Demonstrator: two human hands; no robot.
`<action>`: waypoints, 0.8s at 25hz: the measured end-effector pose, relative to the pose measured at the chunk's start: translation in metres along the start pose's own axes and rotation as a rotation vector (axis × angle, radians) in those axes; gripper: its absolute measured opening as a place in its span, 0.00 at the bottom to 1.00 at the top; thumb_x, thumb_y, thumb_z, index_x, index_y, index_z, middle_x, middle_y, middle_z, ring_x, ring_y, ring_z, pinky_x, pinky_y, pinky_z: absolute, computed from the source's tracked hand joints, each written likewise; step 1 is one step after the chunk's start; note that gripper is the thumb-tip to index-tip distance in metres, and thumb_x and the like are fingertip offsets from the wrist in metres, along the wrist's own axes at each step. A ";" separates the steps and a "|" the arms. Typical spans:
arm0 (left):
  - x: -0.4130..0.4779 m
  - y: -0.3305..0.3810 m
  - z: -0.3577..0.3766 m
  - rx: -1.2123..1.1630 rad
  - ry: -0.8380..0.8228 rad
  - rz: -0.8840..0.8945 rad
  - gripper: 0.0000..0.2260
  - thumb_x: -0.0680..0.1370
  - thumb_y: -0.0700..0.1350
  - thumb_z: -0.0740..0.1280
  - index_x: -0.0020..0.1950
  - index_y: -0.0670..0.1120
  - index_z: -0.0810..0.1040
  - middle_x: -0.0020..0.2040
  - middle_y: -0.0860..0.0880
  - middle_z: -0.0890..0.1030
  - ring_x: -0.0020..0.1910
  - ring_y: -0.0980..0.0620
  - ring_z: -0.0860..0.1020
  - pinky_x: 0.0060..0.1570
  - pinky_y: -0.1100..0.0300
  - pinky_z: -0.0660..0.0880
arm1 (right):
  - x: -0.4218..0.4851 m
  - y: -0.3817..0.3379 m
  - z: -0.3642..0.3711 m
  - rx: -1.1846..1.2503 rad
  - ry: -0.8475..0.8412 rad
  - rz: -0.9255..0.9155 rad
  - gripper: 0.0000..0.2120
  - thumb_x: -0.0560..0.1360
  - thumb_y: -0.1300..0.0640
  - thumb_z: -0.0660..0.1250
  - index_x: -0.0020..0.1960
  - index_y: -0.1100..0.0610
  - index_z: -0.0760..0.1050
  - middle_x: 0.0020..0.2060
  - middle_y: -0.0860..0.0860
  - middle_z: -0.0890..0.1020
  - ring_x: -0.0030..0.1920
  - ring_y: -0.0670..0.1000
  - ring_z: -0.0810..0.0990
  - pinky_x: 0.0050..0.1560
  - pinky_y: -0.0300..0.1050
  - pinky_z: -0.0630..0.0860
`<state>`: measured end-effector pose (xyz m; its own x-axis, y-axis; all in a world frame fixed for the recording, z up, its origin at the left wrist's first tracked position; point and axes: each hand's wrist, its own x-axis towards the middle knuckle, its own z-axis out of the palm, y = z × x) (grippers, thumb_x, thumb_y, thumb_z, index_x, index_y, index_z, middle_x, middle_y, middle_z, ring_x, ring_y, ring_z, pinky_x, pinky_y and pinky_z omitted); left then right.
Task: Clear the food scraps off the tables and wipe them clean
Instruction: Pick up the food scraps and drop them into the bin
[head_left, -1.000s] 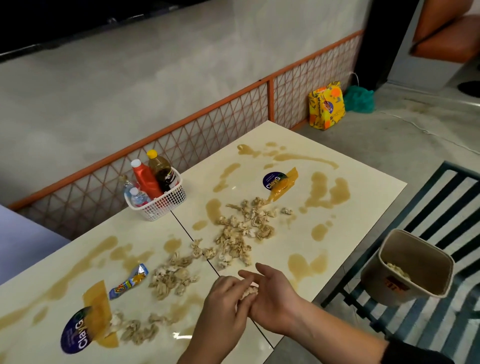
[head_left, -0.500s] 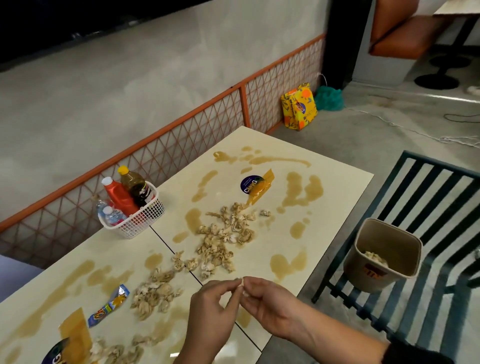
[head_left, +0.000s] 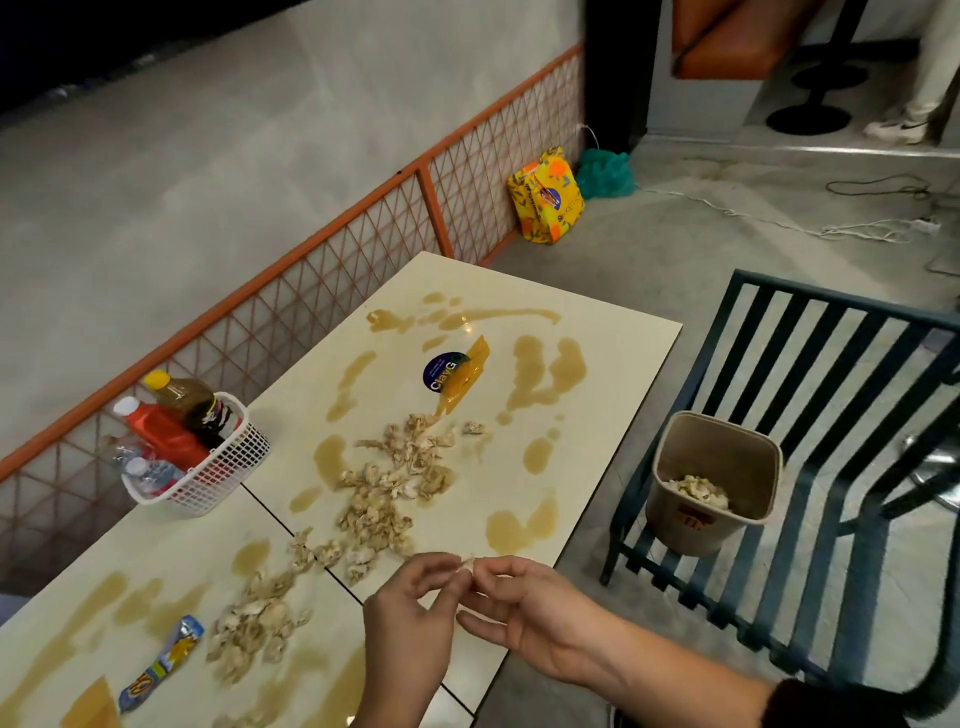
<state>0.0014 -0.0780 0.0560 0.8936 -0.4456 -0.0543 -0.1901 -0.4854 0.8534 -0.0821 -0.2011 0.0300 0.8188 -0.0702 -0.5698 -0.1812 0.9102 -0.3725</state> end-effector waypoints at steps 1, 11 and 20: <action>0.000 0.004 0.008 -0.025 -0.027 -0.019 0.08 0.72 0.39 0.77 0.39 0.52 0.84 0.37 0.58 0.85 0.42 0.63 0.82 0.46 0.68 0.75 | 0.000 -0.004 -0.007 0.033 0.022 -0.003 0.13 0.73 0.67 0.73 0.56 0.63 0.77 0.48 0.61 0.85 0.48 0.58 0.86 0.54 0.55 0.82; -0.001 0.010 0.065 0.003 -0.270 -0.055 0.08 0.78 0.46 0.70 0.53 0.59 0.83 0.54 0.62 0.79 0.55 0.61 0.78 0.53 0.62 0.74 | 0.011 -0.047 -0.080 0.119 0.180 -0.094 0.15 0.70 0.74 0.71 0.55 0.74 0.77 0.44 0.65 0.83 0.41 0.58 0.85 0.41 0.46 0.84; 0.010 -0.005 0.032 -0.142 -0.044 -0.323 0.06 0.79 0.40 0.68 0.49 0.48 0.85 0.48 0.51 0.86 0.52 0.52 0.82 0.53 0.58 0.74 | 0.037 -0.204 -0.208 0.229 0.617 -0.360 0.08 0.78 0.72 0.62 0.48 0.64 0.77 0.39 0.54 0.77 0.38 0.49 0.77 0.44 0.41 0.79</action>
<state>-0.0021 -0.1044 0.0344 0.8794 -0.3194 -0.3530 0.1610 -0.4982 0.8520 -0.1281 -0.4740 -0.0675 0.3395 -0.5343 -0.7741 0.2126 0.8453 -0.4902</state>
